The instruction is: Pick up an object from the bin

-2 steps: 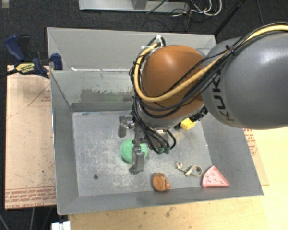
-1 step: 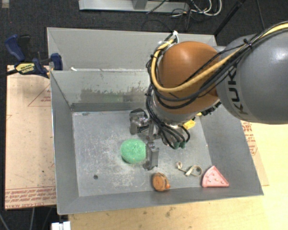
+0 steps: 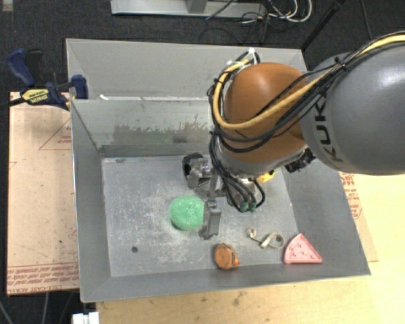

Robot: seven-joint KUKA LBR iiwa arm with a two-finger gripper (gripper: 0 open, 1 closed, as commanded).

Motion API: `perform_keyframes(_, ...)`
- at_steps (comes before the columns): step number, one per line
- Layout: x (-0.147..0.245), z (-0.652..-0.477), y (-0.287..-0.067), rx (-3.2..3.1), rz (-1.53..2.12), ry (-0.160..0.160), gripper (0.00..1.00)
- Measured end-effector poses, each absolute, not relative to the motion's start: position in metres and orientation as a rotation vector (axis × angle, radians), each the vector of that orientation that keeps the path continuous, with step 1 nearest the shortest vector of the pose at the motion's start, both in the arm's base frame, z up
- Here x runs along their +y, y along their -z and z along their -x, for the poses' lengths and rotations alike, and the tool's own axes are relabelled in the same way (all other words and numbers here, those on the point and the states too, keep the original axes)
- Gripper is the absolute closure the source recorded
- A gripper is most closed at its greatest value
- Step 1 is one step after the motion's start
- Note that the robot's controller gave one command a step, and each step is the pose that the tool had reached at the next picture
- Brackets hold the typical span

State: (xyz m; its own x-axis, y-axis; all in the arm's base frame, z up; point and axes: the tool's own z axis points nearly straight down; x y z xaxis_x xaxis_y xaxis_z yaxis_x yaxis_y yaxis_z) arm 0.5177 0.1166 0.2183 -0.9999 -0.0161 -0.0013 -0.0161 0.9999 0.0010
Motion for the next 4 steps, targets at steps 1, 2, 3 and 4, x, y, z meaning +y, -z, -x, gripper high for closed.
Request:
perform_keyframes(1, 0.110, -0.546, -0.201, 3.124, 0.292, -0.002, 0.00)
perform_keyframes(2, 0.099, -0.549, -0.164, 3.129, 0.221, -0.002, 0.00)
perform_keyframes(3, 0.096, -0.554, -0.135, 3.141, 0.004, -0.002, 0.00)
perform_keyframes(4, 0.087, -0.558, -0.112, 3.133, 0.223, -0.002, 0.00)
